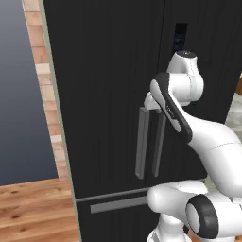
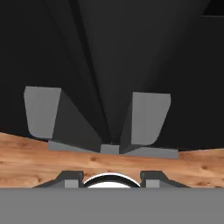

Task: Retrieve the tangerine and pear from the fridge and place them into the bowl on the dining table.

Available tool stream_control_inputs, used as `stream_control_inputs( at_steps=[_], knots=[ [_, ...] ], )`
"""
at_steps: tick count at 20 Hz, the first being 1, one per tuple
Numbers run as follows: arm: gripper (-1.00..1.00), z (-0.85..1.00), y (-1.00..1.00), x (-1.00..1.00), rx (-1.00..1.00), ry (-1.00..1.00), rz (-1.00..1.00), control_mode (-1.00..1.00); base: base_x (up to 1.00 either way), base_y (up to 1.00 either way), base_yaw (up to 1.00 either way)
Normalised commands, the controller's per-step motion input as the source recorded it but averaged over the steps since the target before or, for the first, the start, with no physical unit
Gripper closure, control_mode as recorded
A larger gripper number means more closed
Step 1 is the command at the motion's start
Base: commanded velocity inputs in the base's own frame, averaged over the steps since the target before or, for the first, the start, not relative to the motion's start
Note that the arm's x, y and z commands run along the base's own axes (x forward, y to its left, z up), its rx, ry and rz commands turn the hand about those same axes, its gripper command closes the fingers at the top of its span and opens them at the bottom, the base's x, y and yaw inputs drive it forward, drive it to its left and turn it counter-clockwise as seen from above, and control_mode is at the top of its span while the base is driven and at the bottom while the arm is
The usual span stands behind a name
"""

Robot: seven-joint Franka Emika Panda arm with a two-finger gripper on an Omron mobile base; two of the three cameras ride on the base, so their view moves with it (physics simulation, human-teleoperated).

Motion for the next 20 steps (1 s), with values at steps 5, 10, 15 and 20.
stream_control_inputs(
  at_steps=[5, 10, 15, 20],
  knots=[
    [-1.00, -0.01, -0.03, -0.47, 0.00, -0.10, -0.05, -1.00, 0.00, 0.00, 0.00],
    [-1.00, -0.09, 0.00, -0.77, 0.00, -0.21, -0.06, -1.00, 0.00, 0.00, 0.00],
    [-1.00, -0.16, 0.00, -0.63, 0.00, -0.19, -0.04, -1.00, 0.00, 0.00, 0.00],
    [-1.00, -0.15, 0.00, -0.57, 0.00, -0.17, -0.04, -1.00, 0.00, 0.00, 0.00]
  ],
)
